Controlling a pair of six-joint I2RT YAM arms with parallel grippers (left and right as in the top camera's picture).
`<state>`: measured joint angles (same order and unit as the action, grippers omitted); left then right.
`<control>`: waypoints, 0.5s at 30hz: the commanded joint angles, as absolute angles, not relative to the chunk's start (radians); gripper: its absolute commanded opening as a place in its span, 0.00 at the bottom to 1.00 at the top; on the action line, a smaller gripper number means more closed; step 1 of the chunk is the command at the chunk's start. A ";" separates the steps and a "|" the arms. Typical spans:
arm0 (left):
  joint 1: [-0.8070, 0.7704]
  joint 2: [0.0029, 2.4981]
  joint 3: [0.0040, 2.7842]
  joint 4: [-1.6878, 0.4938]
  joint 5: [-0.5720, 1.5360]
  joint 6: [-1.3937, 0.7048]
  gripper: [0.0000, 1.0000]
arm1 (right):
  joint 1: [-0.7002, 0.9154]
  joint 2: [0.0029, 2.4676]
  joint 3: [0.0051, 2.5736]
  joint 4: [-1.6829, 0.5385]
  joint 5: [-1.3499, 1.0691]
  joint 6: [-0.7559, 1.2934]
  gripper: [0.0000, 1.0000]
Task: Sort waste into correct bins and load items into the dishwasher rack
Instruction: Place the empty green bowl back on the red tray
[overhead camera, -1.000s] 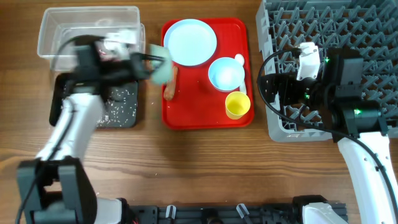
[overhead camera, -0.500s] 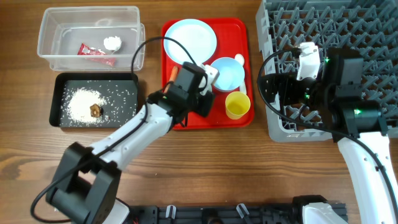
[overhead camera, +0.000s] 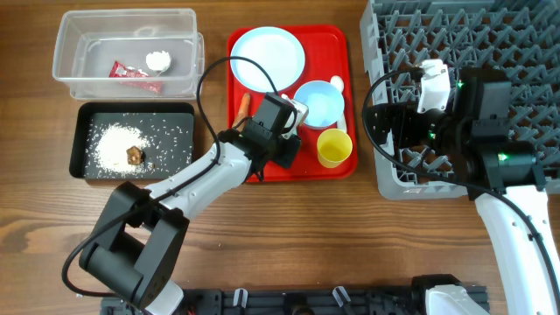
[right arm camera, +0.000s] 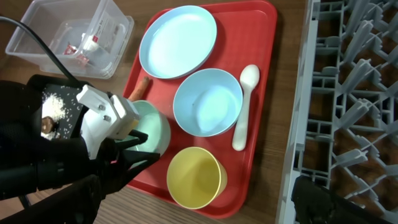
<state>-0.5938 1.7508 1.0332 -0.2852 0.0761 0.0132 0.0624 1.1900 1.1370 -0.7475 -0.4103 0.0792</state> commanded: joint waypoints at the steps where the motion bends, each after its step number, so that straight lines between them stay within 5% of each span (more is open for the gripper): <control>1: -0.585 1.713 1.071 -0.318 0.080 -0.033 0.50 | 0.068 1.195 1.163 -0.749 -0.400 0.088 1.00; 9: -0.430 1.670 1.203 -0.359 0.081 -0.090 0.69 | 0.068 1.194 1.163 -0.735 -0.400 0.089 1.00; 15: -0.327 1.721 1.203 -0.302 0.080 -0.082 0.72 | 0.068 1.195 1.163 -0.733 -0.400 0.108 1.00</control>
